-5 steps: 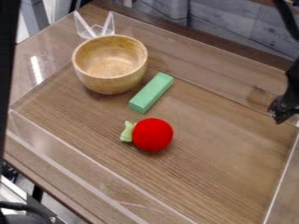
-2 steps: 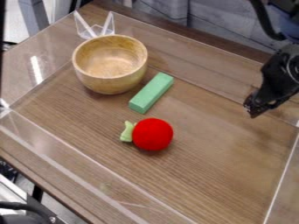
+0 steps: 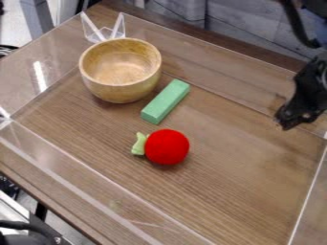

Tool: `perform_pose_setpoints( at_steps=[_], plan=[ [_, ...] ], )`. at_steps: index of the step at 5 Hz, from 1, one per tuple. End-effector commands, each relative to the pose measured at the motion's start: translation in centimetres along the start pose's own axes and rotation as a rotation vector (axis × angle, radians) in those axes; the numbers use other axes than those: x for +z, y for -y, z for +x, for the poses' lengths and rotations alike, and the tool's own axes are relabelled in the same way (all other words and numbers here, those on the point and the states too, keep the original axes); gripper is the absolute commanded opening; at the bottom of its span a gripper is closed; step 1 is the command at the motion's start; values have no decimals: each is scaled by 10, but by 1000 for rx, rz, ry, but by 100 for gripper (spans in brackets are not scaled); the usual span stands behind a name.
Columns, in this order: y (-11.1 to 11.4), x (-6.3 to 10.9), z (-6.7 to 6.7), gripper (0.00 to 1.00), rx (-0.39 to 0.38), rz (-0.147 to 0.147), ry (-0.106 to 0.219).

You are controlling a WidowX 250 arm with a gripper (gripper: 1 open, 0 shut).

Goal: Move the red fruit to the right

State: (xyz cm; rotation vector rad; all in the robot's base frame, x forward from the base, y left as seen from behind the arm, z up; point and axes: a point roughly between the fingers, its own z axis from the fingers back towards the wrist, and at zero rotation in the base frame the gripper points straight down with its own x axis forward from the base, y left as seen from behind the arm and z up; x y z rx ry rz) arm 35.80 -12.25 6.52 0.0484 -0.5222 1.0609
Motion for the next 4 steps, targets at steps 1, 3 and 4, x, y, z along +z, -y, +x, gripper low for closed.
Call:
perform_pose_setpoints(
  at_steps=[1,3,4],
  plan=[
    [-1,26,16,0,50,-70,12],
    [-39,50,13,0,114,-53,22],
    [-60,36,-1,0,190,-10,13]
  ],
)
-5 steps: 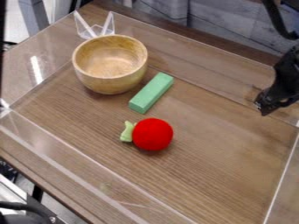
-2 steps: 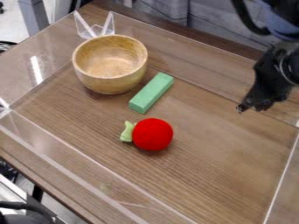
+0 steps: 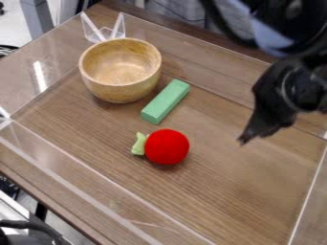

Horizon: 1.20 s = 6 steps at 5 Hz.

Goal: Move the red fruit to the right

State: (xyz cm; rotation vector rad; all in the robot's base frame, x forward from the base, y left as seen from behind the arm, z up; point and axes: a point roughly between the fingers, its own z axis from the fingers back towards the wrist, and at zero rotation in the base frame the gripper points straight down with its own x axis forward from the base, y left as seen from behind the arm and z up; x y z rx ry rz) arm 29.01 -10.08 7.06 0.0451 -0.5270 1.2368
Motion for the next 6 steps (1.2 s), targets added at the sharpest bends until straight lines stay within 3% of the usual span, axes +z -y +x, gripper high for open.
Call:
perform_pose_setpoints(
  at_steps=[1,3,5,6],
  plan=[
    [-13,-2,-8,0,81,-13,-11],
    [-28,-4,-1,0,38,-28,-101],
    [-36,-31,8,0,82,5,-140],
    [-36,-27,-2,0,98,13,-147]
  ],
)
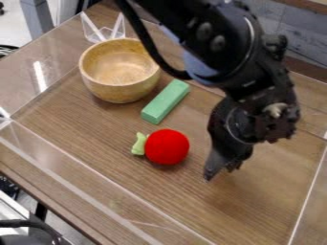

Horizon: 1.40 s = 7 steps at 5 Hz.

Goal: Move the red fruit to the right

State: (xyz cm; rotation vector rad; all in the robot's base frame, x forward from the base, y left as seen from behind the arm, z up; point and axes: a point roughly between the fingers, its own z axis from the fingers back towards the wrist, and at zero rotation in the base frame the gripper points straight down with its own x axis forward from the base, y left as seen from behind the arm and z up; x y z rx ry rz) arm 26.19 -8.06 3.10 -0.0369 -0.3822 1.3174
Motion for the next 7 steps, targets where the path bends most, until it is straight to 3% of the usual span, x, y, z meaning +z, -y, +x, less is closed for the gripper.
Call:
perform_pose_setpoints(
  at_steps=[1,3,5,6,7],
  plan=[
    [6,8,-10,0,34,-18,-7],
    [8,4,6,0,-24,-22,-57],
    [0,13,14,0,3,-14,-69],
    [-3,18,17,0,15,-10,-75],
    [-4,23,12,0,-46,-21,-98]
  ],
)
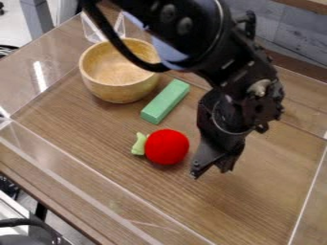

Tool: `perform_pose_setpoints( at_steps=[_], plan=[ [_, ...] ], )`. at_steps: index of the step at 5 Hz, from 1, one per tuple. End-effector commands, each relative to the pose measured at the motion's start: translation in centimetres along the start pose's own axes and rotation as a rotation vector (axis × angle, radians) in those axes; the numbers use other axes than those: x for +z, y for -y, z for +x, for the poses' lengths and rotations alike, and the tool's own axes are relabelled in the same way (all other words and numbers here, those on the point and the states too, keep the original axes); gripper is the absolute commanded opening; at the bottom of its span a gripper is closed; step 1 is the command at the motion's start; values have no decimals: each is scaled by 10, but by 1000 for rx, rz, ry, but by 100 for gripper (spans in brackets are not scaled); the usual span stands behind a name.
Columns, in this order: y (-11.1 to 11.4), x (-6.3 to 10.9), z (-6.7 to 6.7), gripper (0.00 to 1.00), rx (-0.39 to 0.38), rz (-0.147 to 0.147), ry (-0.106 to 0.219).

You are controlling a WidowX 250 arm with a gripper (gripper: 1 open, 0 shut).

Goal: Move the red fruit to the right

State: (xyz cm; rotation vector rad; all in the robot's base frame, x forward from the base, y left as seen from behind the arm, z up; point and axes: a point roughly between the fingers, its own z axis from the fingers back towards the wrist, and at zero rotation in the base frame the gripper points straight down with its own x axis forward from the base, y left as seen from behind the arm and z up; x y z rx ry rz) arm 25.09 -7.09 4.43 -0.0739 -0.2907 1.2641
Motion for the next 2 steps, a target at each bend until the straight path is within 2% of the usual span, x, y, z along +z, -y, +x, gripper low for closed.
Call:
perform_pose_setpoints(
  at_steps=[1,2],
  plan=[
    [4,13,-4,0,-61,-48,-20],
    [7,25,2,0,-40,-41,-13]
  ],
)
